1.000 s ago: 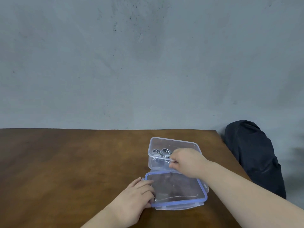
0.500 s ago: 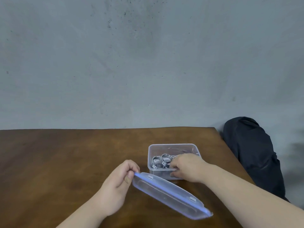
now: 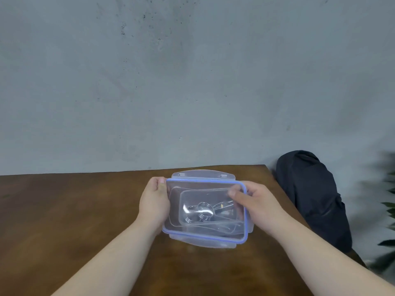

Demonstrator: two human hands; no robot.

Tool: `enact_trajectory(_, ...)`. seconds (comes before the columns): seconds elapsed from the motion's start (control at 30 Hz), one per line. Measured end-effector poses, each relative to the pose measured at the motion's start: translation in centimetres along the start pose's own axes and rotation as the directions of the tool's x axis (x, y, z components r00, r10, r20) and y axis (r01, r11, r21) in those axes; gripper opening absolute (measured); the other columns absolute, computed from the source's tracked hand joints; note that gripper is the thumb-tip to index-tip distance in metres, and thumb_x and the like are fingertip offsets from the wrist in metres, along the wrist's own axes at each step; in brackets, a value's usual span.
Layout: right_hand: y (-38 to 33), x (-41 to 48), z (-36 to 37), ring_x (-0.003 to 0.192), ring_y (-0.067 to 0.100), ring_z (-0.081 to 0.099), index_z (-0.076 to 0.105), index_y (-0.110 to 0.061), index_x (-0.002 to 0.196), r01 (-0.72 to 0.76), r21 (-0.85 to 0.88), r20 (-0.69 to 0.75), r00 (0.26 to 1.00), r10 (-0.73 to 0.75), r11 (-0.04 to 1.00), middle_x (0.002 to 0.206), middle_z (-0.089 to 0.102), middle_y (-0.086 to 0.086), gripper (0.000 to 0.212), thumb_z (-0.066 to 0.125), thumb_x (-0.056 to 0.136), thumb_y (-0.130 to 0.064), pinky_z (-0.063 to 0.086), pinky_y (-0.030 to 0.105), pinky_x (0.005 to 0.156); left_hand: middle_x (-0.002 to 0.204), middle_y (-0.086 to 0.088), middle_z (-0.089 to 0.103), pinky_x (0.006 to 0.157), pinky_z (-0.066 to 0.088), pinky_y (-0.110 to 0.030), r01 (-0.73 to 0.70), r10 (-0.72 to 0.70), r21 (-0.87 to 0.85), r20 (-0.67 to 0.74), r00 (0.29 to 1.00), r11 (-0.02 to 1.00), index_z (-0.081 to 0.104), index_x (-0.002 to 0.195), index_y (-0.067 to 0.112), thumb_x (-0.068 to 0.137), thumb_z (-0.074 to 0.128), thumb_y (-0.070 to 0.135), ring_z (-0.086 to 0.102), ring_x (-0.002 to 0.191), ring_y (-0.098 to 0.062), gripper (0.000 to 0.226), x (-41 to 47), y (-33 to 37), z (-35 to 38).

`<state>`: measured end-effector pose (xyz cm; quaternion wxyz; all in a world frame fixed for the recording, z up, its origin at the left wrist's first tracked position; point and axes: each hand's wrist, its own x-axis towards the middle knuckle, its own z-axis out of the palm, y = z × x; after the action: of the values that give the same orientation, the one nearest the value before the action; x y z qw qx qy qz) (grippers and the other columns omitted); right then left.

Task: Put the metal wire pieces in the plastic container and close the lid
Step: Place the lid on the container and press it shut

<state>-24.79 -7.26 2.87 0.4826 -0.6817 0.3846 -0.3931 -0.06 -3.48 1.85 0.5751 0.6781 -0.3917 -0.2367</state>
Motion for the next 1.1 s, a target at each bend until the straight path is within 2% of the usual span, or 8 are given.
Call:
enact_trajectory(0.07, 0.7, 1.0, -0.3, 0.049, 0.007, 0.054, 0.063, -0.006, 0.075, -0.033, 0.027, -0.148, 0.988, 0.036, 0.999, 0.050, 0.060, -0.007, 0.027, 0.069, 0.098, -0.019, 0.045, 0.024, 0.060, 0.072, 0.000, 0.057, 0.058, 0.039, -0.033, 0.040, -0.041, 0.019, 0.065, 0.997, 0.999, 0.056, 0.079, 0.013, 0.111, 0.039, 0.021, 0.050, 0.068, -0.020, 0.037, 0.6, 0.1, 0.3)
enact_trajectory(0.17, 2.6, 3.2, -1.0, 0.059, 0.020, 0.052, 0.061, -0.013, 0.073, -0.120, 0.063, -0.255, 0.958, 0.132, 0.991, 0.065, 0.059, 0.011, 0.032, 0.076, 0.090, -0.035, 0.043, 0.036, 0.064, 0.078, -0.011, 0.073, 0.054, 0.046, -0.031, 0.120, -0.107, -0.052, 0.202, 0.973, 0.991, 0.070, 0.097, 0.010, 0.107, 0.048, 0.011, 0.061, 0.062, -0.023, 0.024, 1.7, -0.8, 0.3)
enact_trajectory(0.37, 5.7, 6.5, -1.1, 0.062, 0.020, 0.051, 0.051, -0.017, 0.075, -0.301, -0.250, -0.358, 0.912, 0.201, 0.920, 0.070, 0.058, 0.002, 0.038, 0.074, 0.090, -0.044, 0.040, 0.036, 0.061, 0.075, -0.003, 0.071, 0.041, 0.046, -0.026, 0.148, -0.175, 0.143, 0.195, 0.965, 0.978, 0.072, 0.101, 0.012, 0.097, 0.065, 0.000, 0.057, 0.042, -0.017, 0.014, 3.3, -2.8, 2.0)
enact_trajectory(0.6, 7.9, 7.4, -1.2, 0.078, 0.024, 0.064, 0.057, -0.018, 0.089, -0.403, -0.336, -0.414, 0.875, 0.251, 0.851, 0.082, 0.068, 0.000, 0.029, 0.069, 0.094, -0.044, 0.049, 0.039, 0.068, 0.086, 0.002, 0.077, 0.069, 0.059, -0.029, 0.130, -0.191, 0.314, 0.173, 0.966, 0.941, 0.079, 0.111, 0.010, 0.093, 0.070, 0.016, 0.073, 0.077, -0.020, 0.020, 4.7, -3.5, 3.8)
enact_trajectory(0.67, 8.0, 7.5, -1.2, 0.087, 0.024, 0.064, 0.057, -0.019, 0.103, -0.408, -0.326, -0.428, 0.868, 0.252, 0.853, 0.088, 0.065, -0.004, 0.026, 0.068, 0.096, -0.041, 0.047, 0.037, 0.073, 0.101, -0.001, 0.080, 0.080, 0.058, -0.031, 0.108, -0.182, 0.357, 0.182, 0.966, 0.928, 0.078, 0.117, 0.012, 0.094, 0.070, 0.021, 0.074, 0.092, -0.022, 0.026, 4.9, -3.6, 4.0)
enact_trajectory(0.8, 8.3, 7.8, -1.6, 0.090, 0.022, 0.066, 0.067, -0.020, 0.098, -0.427, -0.316, -0.415, 0.865, 0.281, 0.847, 0.095, 0.071, -0.002, 0.018, 0.066, 0.098, -0.037, 0.054, 0.039, 0.084, 0.116, -0.001, 0.078, 0.085, 0.052, -0.028, 0.047, -0.142, 0.421, 0.198, 0.970, 0.906, 0.075, 0.127, 0.013, 0.098, 0.066, 0.024, 0.071, 0.102, -0.020, 0.032, 5.0, -3.7, 4.3)
enact_trajectory(0.93, 8.3, 7.9, -2.1, 0.087, 0.022, 0.067, 0.072, -0.019, 0.092, -0.438, -0.297, -0.409, 0.862, 0.301, 0.849, 0.091, 0.074, 0.001, 0.018, 0.063, 0.101, -0.032, 0.058, 0.043, 0.084, 0.108, 0.002, 0.079, 0.083, 0.052, -0.029, -0.001, -0.114, 0.470, 0.217, 0.970, 0.883, 0.078, 0.115, 0.019, 0.099, 0.062, 0.021, 0.071, 0.098, -0.020, 0.023, 5.2, -3.7, 4.7)
enact_trajectory(1.1, 7.9, 8.3, -2.3, 0.084, 0.021, 0.068, 0.075, -0.019, 0.085, -0.441, -0.312, -0.401, 0.864, 0.304, 0.842, 0.086, 0.075, 0.001, 0.024, 0.060, 0.102, -0.030, 0.060, 0.044, 0.082, 0.070, -0.002, 0.071, 0.066, 0.054, -0.034, -0.080, -0.049, 0.546, 0.217, 0.975, 0.834, 0.073, 0.075, 0.016, 0.094, 0.058, 0.012, 0.056, 0.063, -0.021, 0.025, 5.7, -3.3, 4.9)
